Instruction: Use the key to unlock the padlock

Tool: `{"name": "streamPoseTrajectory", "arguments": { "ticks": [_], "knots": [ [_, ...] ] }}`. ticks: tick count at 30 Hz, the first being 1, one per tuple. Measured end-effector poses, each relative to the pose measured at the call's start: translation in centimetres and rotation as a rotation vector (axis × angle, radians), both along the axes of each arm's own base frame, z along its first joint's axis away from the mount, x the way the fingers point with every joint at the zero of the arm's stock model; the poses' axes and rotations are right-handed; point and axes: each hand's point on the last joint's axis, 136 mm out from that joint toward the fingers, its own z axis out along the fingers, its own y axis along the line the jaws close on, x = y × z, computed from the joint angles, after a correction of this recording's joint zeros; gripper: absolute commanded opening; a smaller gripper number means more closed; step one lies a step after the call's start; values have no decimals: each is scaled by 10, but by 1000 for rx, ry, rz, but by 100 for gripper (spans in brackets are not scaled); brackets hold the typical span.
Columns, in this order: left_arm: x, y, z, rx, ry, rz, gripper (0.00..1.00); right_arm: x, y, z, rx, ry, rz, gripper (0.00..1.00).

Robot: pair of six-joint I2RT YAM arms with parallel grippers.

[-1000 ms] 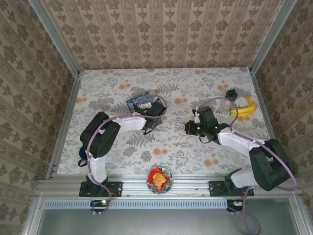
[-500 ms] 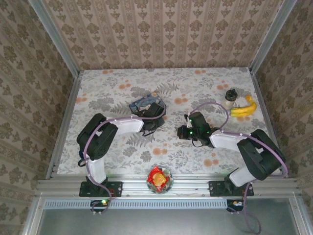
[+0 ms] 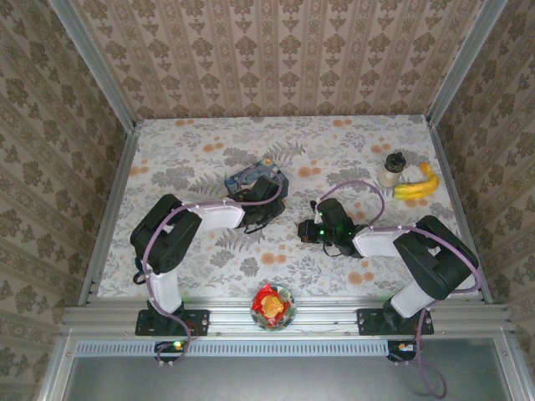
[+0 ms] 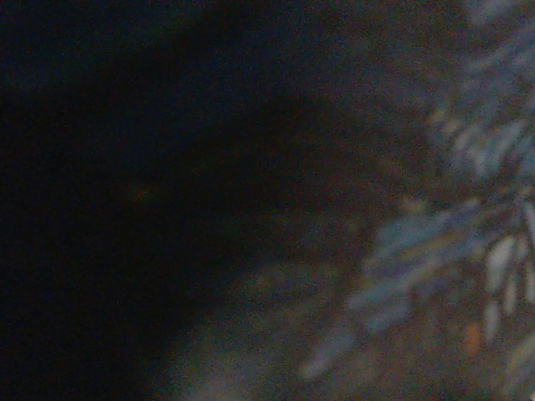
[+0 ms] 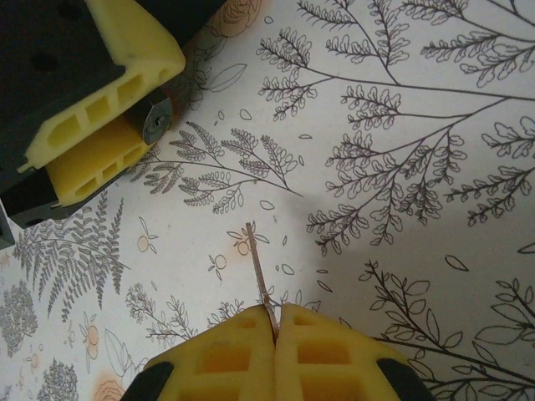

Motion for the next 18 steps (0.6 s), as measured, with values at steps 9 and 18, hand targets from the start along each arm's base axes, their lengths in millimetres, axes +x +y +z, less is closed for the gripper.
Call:
{"name": "streamPoseTrajectory", "arguments": {
  "ticks": [9,18],
  "knots": [
    [-1,-6,3,-43,4,-8,16,6,4,1,2,-45,-11,0],
    [-1,-9,4,-66,-2,-7,16,11,15,-3,26,-73,-8,0]
  ]
}}
